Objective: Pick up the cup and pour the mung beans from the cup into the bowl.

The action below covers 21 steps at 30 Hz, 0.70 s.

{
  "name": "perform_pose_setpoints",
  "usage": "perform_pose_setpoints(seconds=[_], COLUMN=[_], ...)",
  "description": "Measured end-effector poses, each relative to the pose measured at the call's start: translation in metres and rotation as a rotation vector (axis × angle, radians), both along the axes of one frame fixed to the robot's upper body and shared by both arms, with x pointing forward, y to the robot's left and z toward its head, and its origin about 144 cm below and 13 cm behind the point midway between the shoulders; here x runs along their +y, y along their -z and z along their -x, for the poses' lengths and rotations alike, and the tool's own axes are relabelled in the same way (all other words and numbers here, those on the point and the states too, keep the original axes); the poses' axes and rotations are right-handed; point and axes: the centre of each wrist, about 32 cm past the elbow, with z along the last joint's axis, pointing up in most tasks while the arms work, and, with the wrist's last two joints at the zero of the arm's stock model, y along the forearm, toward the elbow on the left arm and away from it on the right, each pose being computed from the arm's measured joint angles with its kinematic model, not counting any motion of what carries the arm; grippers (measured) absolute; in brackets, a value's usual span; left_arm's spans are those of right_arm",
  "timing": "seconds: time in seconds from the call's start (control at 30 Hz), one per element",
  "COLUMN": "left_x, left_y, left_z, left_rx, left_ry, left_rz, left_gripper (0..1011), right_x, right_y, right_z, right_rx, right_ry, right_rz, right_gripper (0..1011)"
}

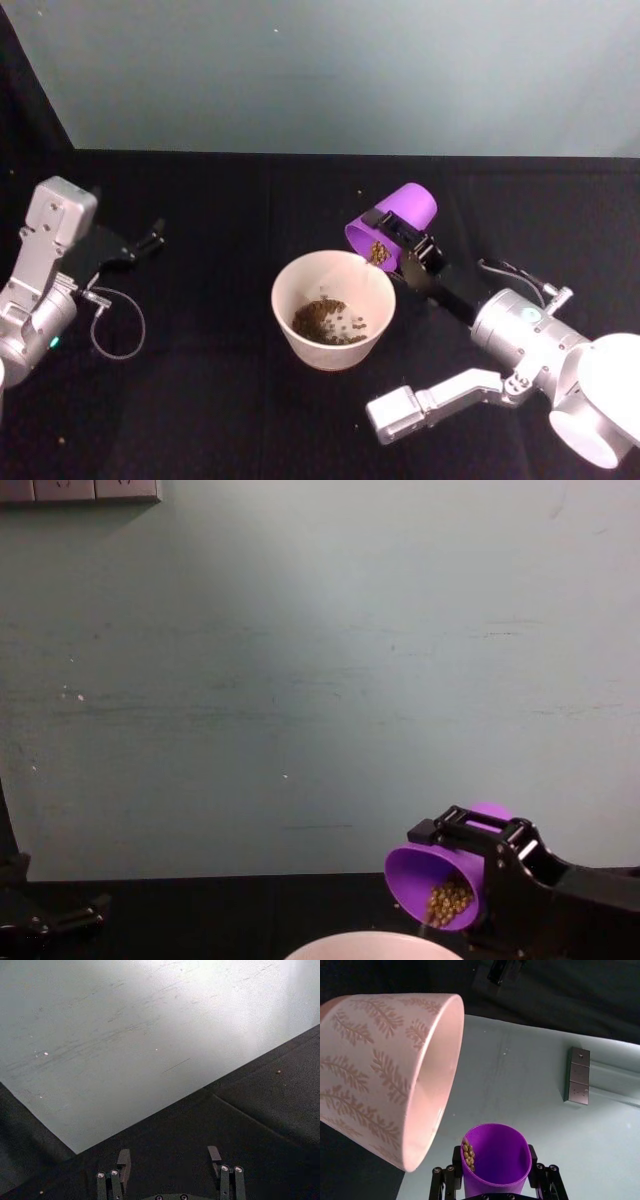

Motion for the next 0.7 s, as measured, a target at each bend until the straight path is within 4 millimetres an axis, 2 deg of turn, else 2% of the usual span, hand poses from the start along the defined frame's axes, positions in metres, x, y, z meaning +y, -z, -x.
perform_pose_setpoints(seconds=[0.7], left_x=[0.0000], left_y=[0.0000], left_z=[0.0000], left_rx=[0.000], left_ry=[0.000], left_rz=[0.000], left_gripper=[1000], right_x=[0.0014], right_y=[0.0041], right_z=[0.0020], right_rx=[0.000], right_ry=[-0.004], right_rz=[0.016], right_gripper=[732])
